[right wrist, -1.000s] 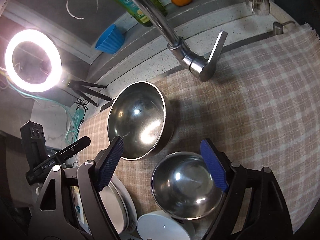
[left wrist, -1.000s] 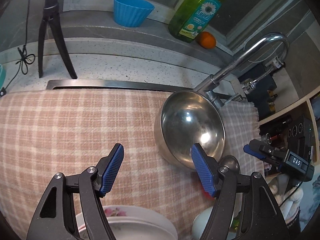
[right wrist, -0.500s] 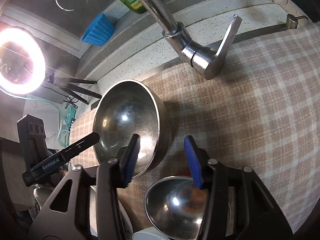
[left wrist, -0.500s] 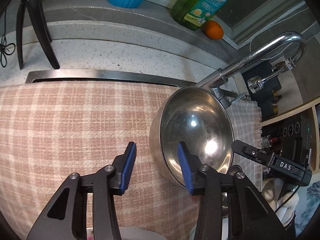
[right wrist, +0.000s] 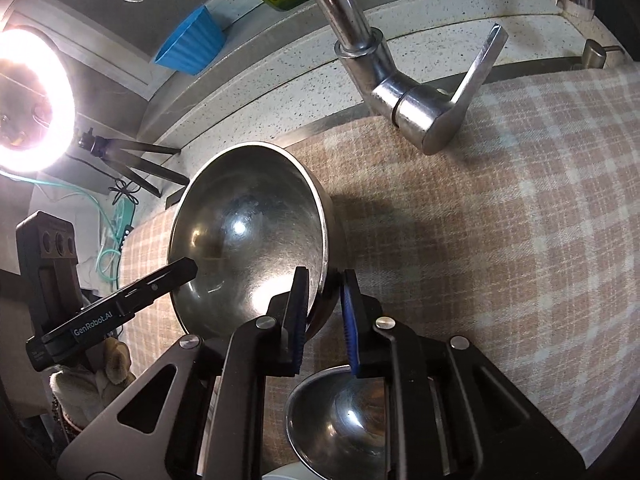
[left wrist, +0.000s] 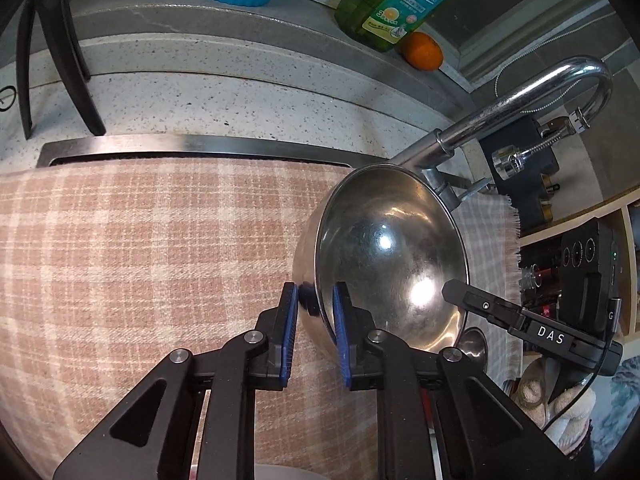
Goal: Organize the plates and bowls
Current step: 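Lift the steel bowl with both tools and carry it beside the plate stack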
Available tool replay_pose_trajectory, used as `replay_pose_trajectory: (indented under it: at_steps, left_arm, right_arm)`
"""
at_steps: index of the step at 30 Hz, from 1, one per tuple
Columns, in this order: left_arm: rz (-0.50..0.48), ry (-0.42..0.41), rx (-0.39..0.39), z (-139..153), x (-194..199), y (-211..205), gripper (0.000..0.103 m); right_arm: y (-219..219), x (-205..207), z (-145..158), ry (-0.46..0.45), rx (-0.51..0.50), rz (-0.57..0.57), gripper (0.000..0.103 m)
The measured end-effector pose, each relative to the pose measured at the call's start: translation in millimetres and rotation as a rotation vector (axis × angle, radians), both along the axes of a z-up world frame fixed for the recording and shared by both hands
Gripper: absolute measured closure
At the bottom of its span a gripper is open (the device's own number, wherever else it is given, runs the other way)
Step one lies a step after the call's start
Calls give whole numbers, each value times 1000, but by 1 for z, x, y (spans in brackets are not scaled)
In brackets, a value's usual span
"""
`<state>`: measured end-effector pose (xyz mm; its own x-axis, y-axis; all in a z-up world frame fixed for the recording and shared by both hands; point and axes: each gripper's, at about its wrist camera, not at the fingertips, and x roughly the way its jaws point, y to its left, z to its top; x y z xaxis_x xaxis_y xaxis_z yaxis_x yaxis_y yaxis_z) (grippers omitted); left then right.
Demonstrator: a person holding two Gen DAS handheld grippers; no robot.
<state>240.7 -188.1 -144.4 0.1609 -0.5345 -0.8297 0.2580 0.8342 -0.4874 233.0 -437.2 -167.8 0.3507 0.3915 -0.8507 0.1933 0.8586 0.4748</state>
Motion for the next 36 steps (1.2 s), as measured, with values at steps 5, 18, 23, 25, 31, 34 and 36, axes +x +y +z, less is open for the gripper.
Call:
replay_pose_trajectory:
  at_steps: [5,18,23,25,31,34,36]
  left_arm:
    - [-5,-12,2,4,-3,1,87]
    - [19,-54,-1,23,-18,27,87]
    - [43,-72,-9,32,-26,47,87]
    - [49,-74,-9,36,-29,54,87]
    - [88,-96,-6,45,-37,81,87]
    - [110,-102,-6,49,-42,97,87]
    - [126,-107,-5,51,-47,109,87]
  right_arm:
    - [1,-2,0,8,10,-10,87]
    - [27,-14,22,-32,-3,17,87]
    - [45,-20,31,-48,2,36,87]
    - [52,-21,34,-53,1,45,87]
    - [79,-23,45,-72,4,77,87]
    - [96,-23,50,-82,8,101,87]
    - [107,-23,53,-89,11,117,87]
